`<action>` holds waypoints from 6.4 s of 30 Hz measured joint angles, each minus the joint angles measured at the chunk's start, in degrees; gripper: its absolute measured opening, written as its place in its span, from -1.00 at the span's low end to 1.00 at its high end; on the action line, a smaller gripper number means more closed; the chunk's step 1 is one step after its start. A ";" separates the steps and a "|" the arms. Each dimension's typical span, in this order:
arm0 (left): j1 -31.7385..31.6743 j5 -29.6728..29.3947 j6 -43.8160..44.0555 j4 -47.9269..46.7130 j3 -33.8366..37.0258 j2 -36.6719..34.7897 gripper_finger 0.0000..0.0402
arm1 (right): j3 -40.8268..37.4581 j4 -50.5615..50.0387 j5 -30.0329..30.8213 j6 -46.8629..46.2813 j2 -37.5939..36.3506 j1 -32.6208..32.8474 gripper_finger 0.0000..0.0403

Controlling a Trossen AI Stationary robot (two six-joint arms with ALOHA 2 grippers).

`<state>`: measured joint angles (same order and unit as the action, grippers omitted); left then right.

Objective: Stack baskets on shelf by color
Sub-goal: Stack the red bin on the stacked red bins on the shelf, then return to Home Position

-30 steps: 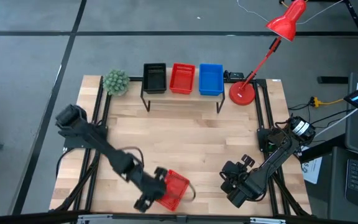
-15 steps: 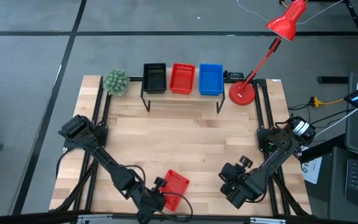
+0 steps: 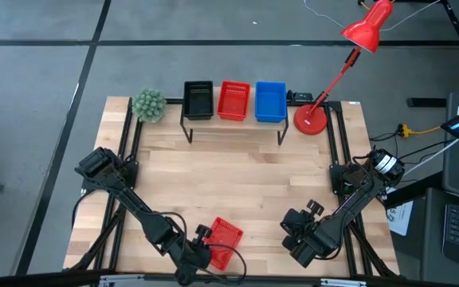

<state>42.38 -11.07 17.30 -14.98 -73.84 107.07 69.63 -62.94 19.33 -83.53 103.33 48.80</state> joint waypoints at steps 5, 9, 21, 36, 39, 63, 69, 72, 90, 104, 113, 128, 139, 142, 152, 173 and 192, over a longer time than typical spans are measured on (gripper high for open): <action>0.12 -0.20 0.51 -0.17 0.00 0.59 -0.59 | 0.00 -0.01 0.04 0.00 0.00 0.00 -0.40; 0.42 -0.35 0.57 0.24 -0.07 1.19 -0.59 | 0.00 0.00 0.04 -0.02 0.00 0.00 -0.40; 0.53 -0.41 1.68 -2.04 0.11 1.51 -0.59 | 0.00 0.06 0.07 -0.09 0.00 0.00 -0.40; -0.53 -0.40 1.92 -0.08 0.28 8.48 -0.59 | -0.04 0.70 0.31 -0.17 0.01 0.00 -0.40; -1.20 -0.50 2.12 -0.23 0.25 8.38 -0.70 | -0.04 1.07 0.52 -0.17 0.00 -0.02 -0.40; -23.74 -21.59 -28.35 -37.09 -19.98 -13.21 -1.00 | -0.04 5.48 2.57 -0.21 0.00 0.12 -0.40; -44.00 -8.74 -41.38 -33.91 -19.96 -17.10 -1.00 | -0.04 4.91 7.24 -0.17 0.00 -1.86 -0.40; -54.09 1.08 -48.05 -29.91 -19.93 -17.11 -1.00 | -0.04 4.46 8.33 -0.17 0.00 -4.70 -0.40; -69.32 16.42 -51.27 -24.96 -19.91 -9.07 -1.00 | -0.04 -2.48 6.22 2.75 0.00 -17.52 -0.40; -68.46 12.56 -42.98 -24.19 -19.91 -9.11 -1.00 | -0.04 -2.47 5.90 3.02 0.02 -17.44 -0.40; -68.02 11.89 -40.15 -25.31 -19.91 -9.11 -1.00 | -0.04 -2.47 4.95 3.04 0.01 -17.44 -0.40; -66.15 10.29 -41.27 -25.06 -19.91 -9.11 -1.00 | -0.04 -2.47 4.97 3.04 0.01 -17.44 -0.40; -66.20 10.25 -43.93 -25.48 -19.91 -9.11 -1.00 | -0.04 -2.47 4.89 3.05 0.01 -17.44 -0.40; -66.20 10.24 -43.59 -25.83 -19.91 -9.11 -1.00 | -0.04 -2.47 4.55 3.04 0.02 -17.40 -0.40; -66.26 10.23 -41.82 -26.79 -19.91 -9.14 -0.93 | -0.04 -2.47 4.48 3.04 0.02 -17.33 -0.40; -65.83 7.55 -40.36 -30.91 -26.95 -9.27 -0.67 | -0.04 -2.47 4.48 3.06 0.01 -17.33 -0.40; -61.29 7.27 -28.72 -43.15 -27.68 -10.69 -0.61 | -0.04 -2.46 4.44 5.09 0.01 -16.65 -0.40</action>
<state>-18.90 -3.80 -11.43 -58.14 -101.53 96.38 69.58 -65.40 23.77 -78.43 103.34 32.14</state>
